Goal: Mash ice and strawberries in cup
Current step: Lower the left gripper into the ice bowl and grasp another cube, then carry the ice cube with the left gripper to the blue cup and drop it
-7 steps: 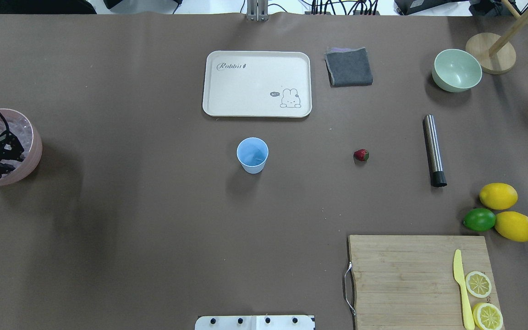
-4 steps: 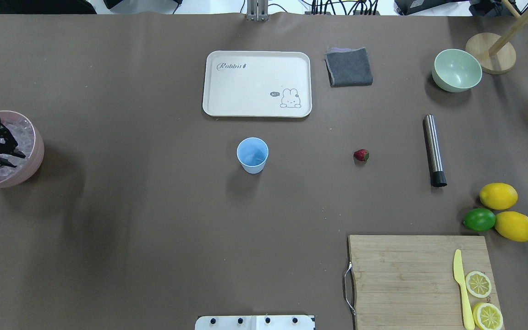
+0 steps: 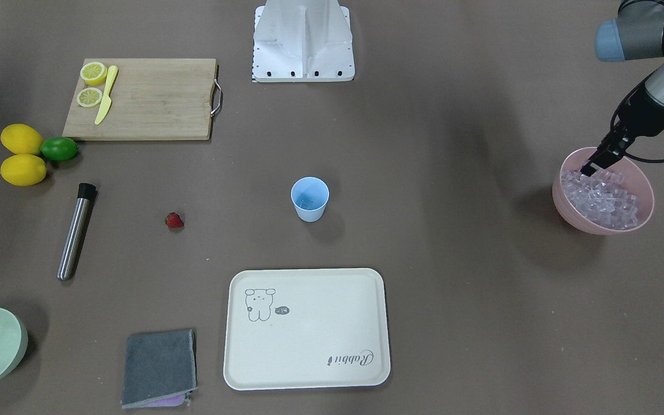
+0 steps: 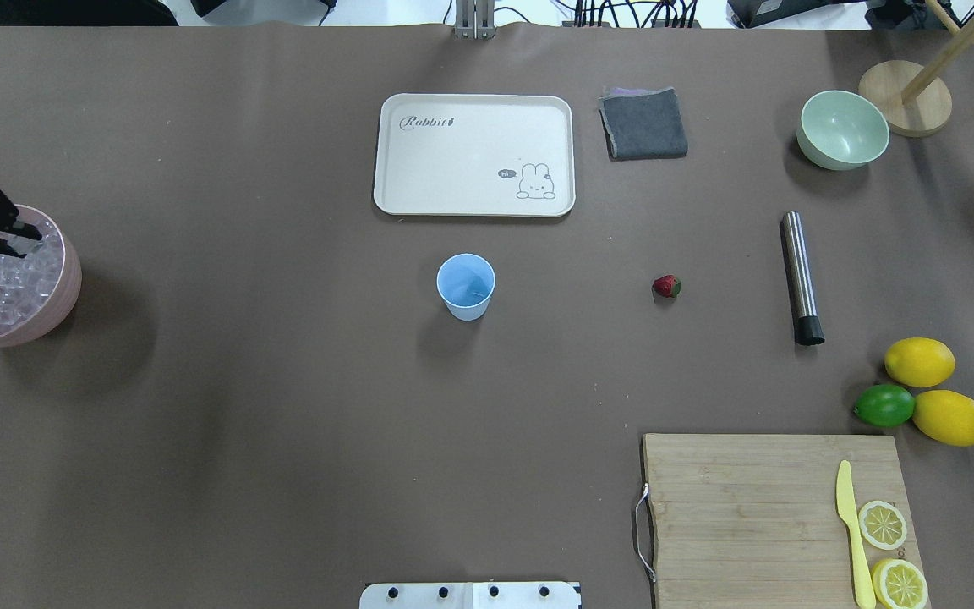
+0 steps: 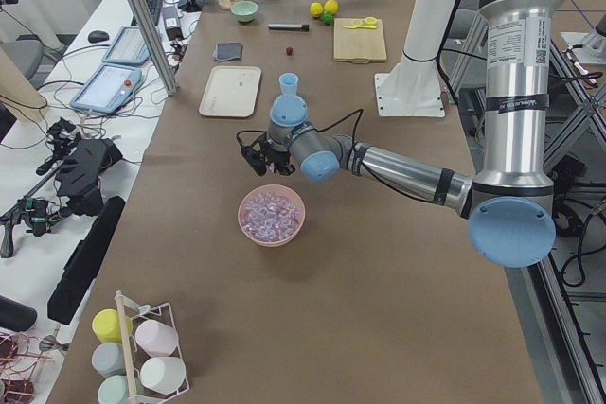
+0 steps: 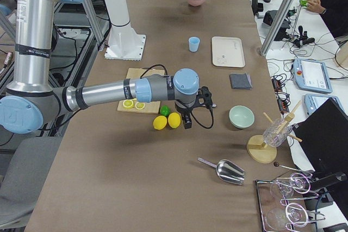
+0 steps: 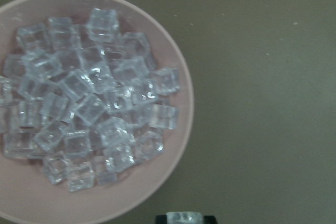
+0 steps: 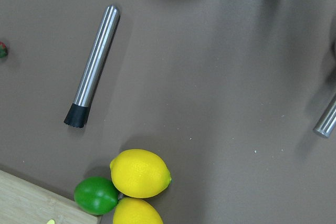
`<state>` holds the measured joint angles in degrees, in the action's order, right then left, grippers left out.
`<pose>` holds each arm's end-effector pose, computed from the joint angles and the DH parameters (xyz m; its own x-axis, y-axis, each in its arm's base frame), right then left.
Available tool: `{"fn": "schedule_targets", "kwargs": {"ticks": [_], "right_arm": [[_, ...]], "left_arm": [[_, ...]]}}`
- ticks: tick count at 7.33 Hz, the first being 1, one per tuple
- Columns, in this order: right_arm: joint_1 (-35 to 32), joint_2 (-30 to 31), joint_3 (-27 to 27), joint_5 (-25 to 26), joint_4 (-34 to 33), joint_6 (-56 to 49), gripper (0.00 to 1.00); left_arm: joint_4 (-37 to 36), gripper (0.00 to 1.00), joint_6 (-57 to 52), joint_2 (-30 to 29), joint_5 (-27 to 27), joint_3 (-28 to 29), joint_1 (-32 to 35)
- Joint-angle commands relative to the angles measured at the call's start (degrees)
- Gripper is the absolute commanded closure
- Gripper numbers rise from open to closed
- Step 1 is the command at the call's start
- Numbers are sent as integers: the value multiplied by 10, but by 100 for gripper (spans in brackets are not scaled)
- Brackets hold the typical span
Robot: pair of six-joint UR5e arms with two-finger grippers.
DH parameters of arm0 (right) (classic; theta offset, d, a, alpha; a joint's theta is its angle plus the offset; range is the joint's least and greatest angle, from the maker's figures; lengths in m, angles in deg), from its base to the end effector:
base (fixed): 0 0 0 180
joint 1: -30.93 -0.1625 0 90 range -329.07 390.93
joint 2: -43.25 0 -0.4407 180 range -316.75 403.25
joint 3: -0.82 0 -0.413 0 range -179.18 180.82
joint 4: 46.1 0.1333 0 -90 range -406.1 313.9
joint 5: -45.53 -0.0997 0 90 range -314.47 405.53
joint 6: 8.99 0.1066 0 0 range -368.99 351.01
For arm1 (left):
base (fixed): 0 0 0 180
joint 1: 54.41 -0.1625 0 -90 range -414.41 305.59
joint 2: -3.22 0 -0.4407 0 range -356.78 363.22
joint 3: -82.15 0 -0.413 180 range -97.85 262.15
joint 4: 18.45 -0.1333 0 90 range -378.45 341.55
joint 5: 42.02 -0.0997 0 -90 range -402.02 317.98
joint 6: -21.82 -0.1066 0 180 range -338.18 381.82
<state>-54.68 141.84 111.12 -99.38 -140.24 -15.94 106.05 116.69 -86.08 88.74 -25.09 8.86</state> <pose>0.0118 -0.4477 0.5620 0.5516 -0.2700 0.7892 0.1437 0.9628 0.2289 0.1752 -0.4895 0.4588 0.2437 -0.6270 -0.7399 0.4706 0.7436 -0.4751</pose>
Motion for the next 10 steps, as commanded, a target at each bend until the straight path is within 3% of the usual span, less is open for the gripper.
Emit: {"fn": "schedule_targets", "kwargs": {"ticks": [1,3,6,10], "right_arm": [[0,0,0,-9,0,0,0],[0,-1,0,-14,1,0,0],[1,-2,0,-33,2,-1,0],[1,4,-1,-33,2,-3,0]], "left_arm": [[-34,100,8,-90,26,-7,-28],[-81,100,42,-168,12,-10,-102],[-229,100,35,-313,-110,4,-211],[-226,100,15,-391,-199,79,-285]]}}
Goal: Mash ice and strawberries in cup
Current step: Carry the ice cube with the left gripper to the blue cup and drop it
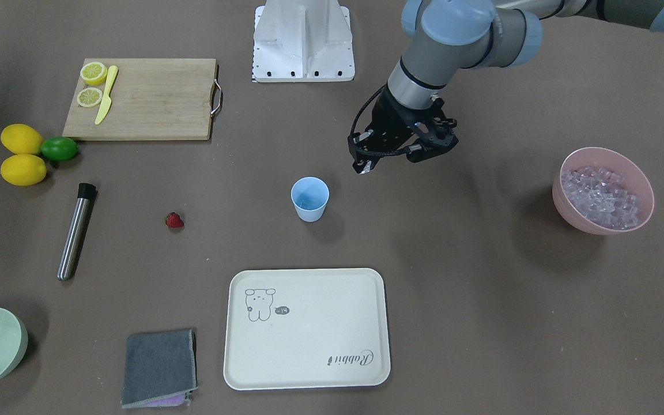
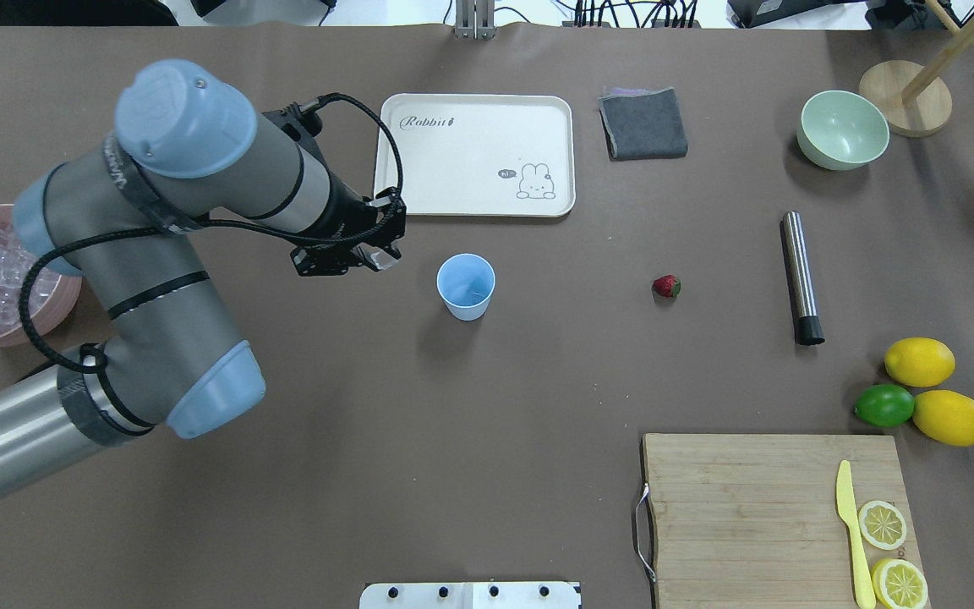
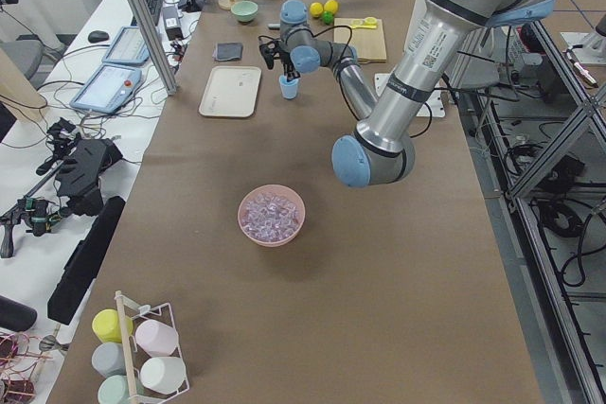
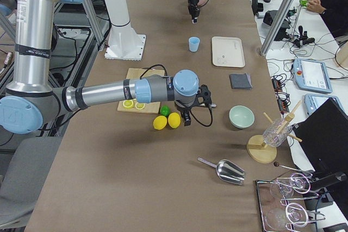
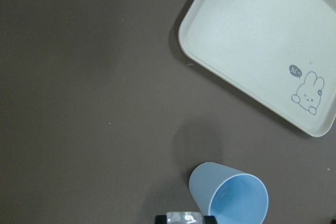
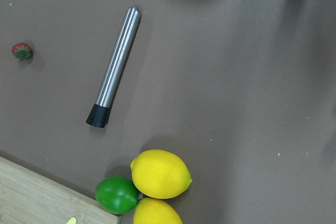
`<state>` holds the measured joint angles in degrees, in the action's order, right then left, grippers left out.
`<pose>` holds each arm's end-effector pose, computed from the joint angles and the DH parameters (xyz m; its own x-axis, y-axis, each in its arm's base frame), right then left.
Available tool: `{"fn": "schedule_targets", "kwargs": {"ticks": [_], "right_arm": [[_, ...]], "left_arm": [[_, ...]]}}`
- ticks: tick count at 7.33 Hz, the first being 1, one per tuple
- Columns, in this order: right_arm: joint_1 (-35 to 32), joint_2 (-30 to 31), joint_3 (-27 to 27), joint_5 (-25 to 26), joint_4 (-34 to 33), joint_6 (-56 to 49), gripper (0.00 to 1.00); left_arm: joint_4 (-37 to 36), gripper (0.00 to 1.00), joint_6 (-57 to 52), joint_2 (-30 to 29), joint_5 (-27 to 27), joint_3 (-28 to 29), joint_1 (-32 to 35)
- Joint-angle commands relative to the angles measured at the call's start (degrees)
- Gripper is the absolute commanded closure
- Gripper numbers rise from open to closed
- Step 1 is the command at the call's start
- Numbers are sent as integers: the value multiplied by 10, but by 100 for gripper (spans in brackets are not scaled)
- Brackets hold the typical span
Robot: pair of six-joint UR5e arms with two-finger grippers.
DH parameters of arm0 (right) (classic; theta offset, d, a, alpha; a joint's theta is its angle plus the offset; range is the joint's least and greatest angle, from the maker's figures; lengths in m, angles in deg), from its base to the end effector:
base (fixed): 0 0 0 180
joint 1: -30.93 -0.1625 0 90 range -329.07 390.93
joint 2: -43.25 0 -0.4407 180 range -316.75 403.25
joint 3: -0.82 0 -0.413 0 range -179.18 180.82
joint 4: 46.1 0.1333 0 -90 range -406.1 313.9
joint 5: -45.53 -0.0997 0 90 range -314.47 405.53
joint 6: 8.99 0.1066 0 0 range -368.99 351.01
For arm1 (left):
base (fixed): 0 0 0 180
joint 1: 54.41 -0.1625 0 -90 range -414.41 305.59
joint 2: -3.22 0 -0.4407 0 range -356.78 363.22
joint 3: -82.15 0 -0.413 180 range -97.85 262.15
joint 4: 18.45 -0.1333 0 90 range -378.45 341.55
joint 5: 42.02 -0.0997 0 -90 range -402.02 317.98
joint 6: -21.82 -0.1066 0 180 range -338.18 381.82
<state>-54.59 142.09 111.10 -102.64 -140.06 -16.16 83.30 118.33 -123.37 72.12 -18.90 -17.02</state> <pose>0.0080 -0.4452 0.5588 0.5034 -0.2737 0.8196 0.1414 0.9618 0.2343 0.4822 -0.4814 0.1749 0.3708 -0.4136 -0.8315 0.3186 0.8977 -0.3045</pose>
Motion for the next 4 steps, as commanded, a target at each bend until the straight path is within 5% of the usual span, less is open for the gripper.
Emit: {"fn": "schedule_targets", "kwargs": {"ticks": [1,4], "right_arm": [[0,2,-1,0,0,0,0],[0,9,-1,1,1,-4,0]], "left_arm": [[4,100,-1,-30,-55,30,-44],[19,100,-2,-65,-71,81,-50]]}}
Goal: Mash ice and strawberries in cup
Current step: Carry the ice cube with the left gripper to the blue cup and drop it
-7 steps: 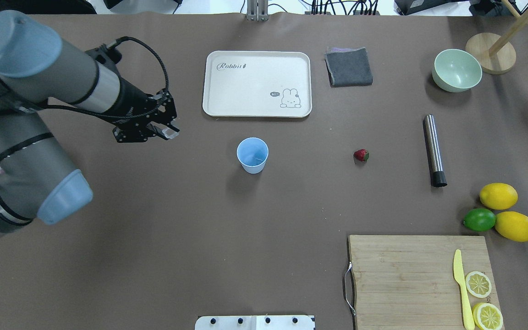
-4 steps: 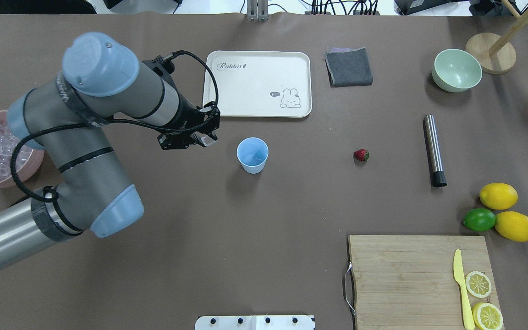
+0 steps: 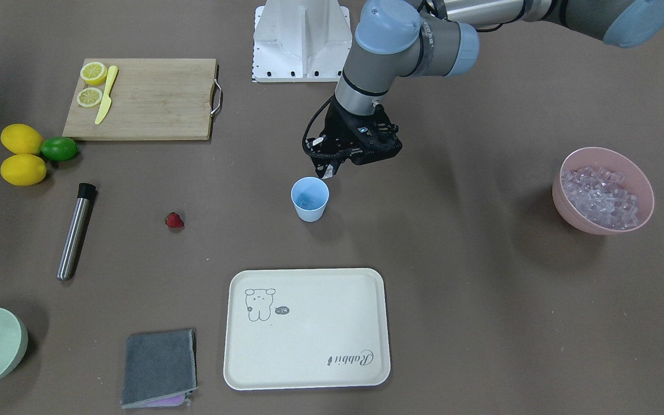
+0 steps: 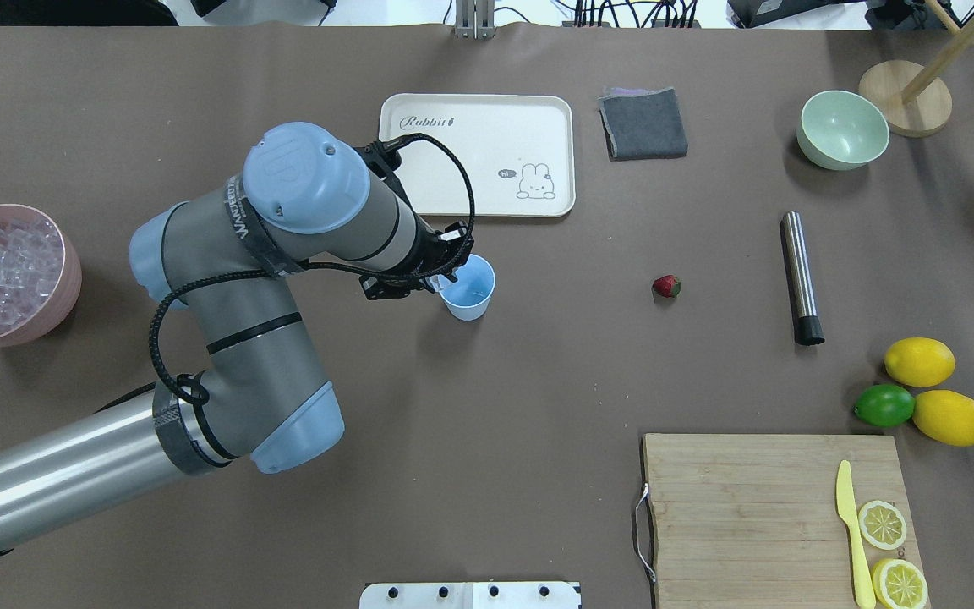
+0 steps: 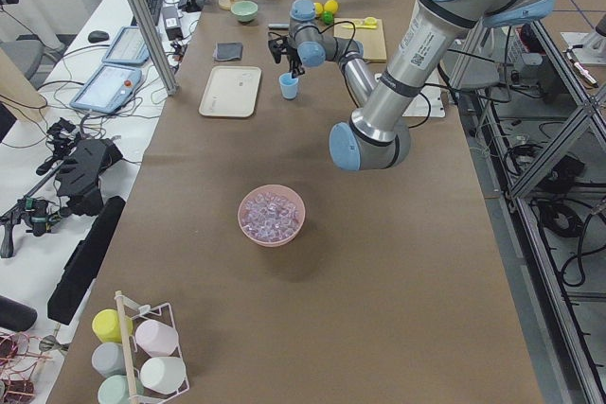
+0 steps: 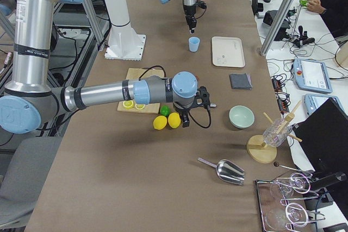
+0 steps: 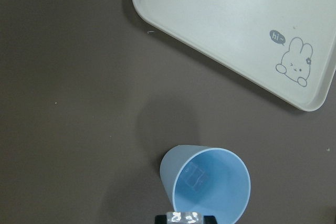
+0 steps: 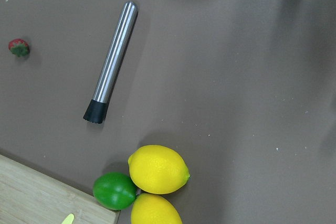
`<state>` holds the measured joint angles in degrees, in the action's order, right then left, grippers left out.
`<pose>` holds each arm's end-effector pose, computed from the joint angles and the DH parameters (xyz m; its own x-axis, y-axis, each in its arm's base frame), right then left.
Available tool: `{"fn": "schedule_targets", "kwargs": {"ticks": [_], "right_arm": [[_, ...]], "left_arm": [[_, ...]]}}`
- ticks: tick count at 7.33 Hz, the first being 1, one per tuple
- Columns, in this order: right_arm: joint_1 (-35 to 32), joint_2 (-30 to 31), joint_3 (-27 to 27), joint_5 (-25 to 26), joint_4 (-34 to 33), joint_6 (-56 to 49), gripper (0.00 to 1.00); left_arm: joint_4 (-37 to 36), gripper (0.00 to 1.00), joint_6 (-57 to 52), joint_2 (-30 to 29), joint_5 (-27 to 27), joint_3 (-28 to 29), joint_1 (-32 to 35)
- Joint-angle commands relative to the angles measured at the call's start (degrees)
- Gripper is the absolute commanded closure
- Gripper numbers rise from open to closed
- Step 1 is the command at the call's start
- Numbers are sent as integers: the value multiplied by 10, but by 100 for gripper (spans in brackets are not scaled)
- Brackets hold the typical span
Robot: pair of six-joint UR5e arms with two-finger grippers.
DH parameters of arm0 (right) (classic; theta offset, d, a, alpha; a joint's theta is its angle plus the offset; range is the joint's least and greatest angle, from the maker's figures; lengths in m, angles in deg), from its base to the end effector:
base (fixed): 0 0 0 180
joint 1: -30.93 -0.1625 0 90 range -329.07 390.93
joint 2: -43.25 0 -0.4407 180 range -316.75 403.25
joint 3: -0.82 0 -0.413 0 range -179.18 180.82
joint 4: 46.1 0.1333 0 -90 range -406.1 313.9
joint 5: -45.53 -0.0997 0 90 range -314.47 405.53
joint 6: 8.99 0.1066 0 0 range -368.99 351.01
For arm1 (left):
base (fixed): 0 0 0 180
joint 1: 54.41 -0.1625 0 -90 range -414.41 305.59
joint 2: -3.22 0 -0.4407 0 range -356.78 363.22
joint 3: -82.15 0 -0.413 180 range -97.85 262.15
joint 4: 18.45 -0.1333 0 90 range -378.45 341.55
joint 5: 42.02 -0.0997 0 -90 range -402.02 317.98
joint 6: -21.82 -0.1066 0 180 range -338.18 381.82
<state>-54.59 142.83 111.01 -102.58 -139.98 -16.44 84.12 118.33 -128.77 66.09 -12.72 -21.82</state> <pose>0.0084 -0.4402 0.5653 0.5045 -0.2677 0.8209 0.1442 0.9635 0.2255 0.5486 -0.4696 0.1544 0.3933 -0.3793 -0.8375 0.3332 0.9078 -0.2547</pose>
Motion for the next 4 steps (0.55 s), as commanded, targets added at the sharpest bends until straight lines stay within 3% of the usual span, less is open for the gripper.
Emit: {"fn": "schedule_targets", "kwargs": {"ticks": [1,2,3,4], "right_arm": [[0,4,-2,0,0,-2,0],[0,6,0,0,0,-3,0],[0,6,0,0,0,-3,0],[0,6,0,0,0,-3,0]], "left_arm": [[41,100,-1,-12,-11,43,-2],[50,100,-1,-13,-11,49,-2],[51,76,-1,-14,-12,51,-2],[51,31,-2,-15,-11,52,-2]]}}
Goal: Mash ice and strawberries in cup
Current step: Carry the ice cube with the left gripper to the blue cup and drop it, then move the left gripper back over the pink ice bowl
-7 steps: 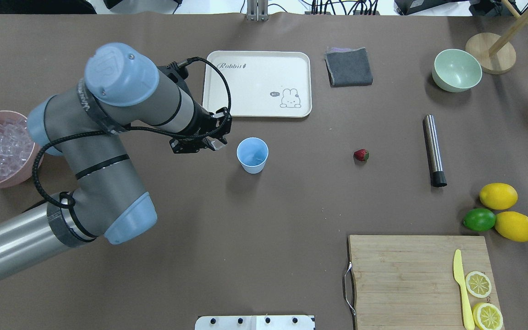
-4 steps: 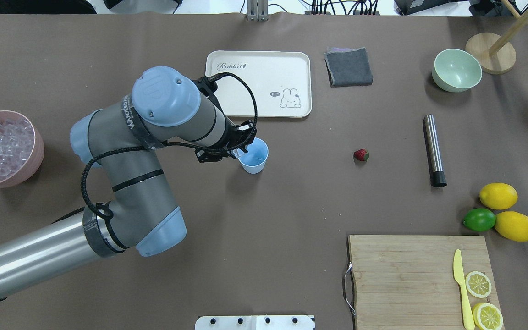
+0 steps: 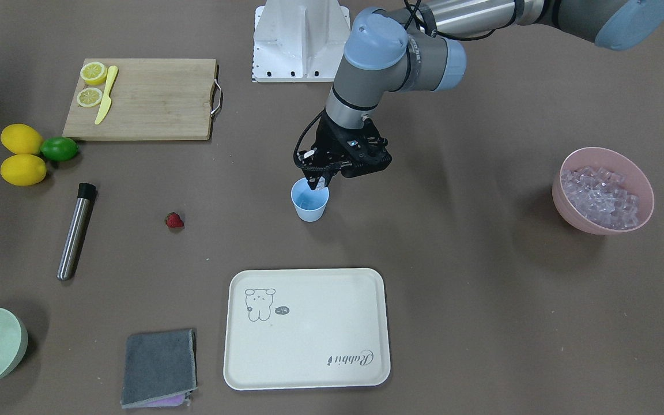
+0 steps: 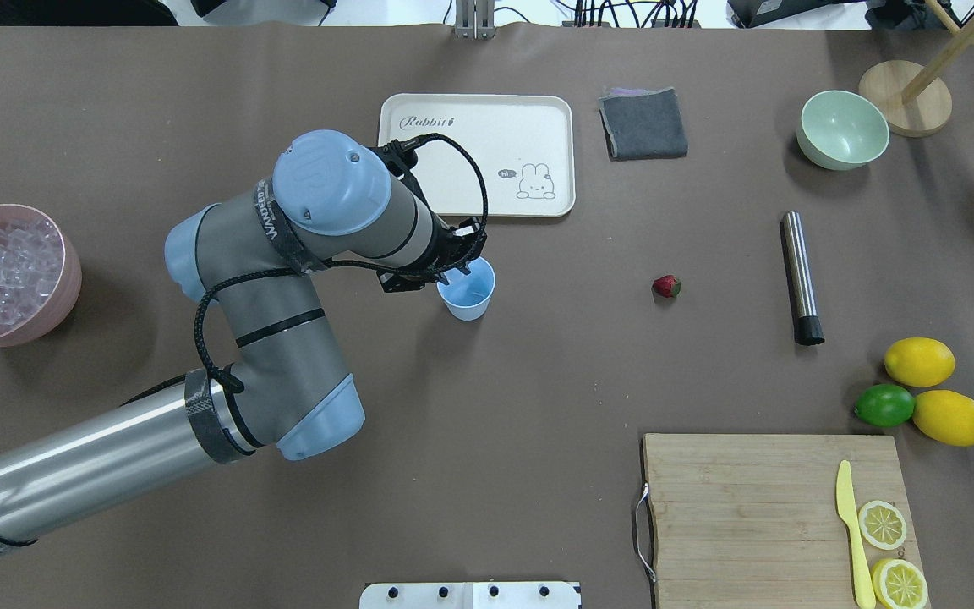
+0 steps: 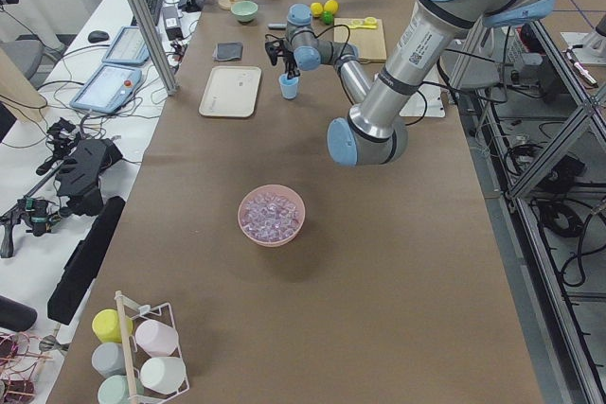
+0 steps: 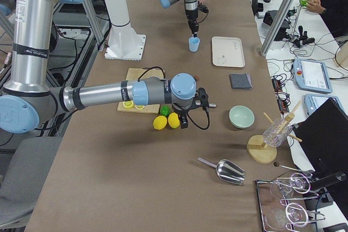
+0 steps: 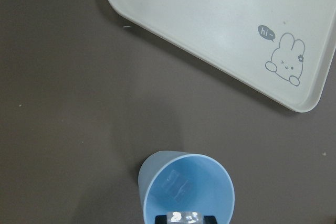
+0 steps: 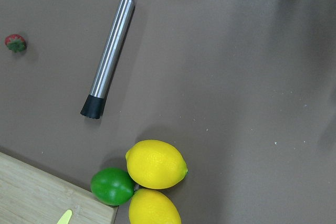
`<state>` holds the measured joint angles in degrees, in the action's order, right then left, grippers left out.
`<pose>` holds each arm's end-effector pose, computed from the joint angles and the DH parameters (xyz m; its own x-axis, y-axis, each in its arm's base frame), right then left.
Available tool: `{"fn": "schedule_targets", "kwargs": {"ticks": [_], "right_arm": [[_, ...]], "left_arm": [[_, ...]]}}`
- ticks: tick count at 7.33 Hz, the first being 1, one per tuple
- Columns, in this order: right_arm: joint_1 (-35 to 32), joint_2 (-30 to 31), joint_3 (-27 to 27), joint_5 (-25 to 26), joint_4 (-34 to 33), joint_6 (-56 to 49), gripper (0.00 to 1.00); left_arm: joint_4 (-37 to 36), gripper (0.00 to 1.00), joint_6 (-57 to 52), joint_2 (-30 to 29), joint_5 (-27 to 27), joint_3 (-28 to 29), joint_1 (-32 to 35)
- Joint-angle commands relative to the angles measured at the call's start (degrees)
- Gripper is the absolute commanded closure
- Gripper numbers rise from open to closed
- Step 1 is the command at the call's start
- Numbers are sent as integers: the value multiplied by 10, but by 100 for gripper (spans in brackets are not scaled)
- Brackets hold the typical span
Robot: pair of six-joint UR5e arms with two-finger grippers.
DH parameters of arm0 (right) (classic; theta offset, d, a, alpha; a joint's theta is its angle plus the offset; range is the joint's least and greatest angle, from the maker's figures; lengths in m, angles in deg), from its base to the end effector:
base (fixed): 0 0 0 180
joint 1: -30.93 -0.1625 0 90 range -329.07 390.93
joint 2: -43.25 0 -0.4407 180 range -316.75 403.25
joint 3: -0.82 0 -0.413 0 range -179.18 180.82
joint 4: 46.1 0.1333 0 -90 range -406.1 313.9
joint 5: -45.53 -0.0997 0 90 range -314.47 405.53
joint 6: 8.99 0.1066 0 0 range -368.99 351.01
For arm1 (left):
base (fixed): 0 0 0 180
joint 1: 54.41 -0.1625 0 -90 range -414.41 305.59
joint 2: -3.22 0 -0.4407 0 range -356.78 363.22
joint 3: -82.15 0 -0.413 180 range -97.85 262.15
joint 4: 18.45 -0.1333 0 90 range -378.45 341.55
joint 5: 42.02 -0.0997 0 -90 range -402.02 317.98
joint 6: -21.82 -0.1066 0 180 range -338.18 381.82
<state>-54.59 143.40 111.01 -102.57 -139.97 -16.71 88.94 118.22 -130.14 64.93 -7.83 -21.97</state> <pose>0.0088 -0.4362 0.5696 0.5046 -0.2642 0.8220 0.1468 0.9644 0.2199 0.5702 -0.4836 0.1623 0.3768 -0.3658 -0.8510 0.3426 0.9086 -0.2389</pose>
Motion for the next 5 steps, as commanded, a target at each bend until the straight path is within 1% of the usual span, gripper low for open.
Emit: {"fn": "schedule_targets", "kwargs": {"ticks": [1,2,3,4,5], "right_arm": [[0,0,0,0,0,0,0],[0,0,0,0,0,0,0],[-1,0,1,-1,0,-1,0],[0,1,7,-1,6,0,0],[0,7,8,-1,37,1,0]], "left_arm": [[2,3,1,-3,0,2,0],[-2,3,-4,1,1,-12,7],[-4,3,-54,20,5,-35,30],[-18,3,-146,73,4,-81,39],[-18,2,-255,119,5,-112,63]]}}
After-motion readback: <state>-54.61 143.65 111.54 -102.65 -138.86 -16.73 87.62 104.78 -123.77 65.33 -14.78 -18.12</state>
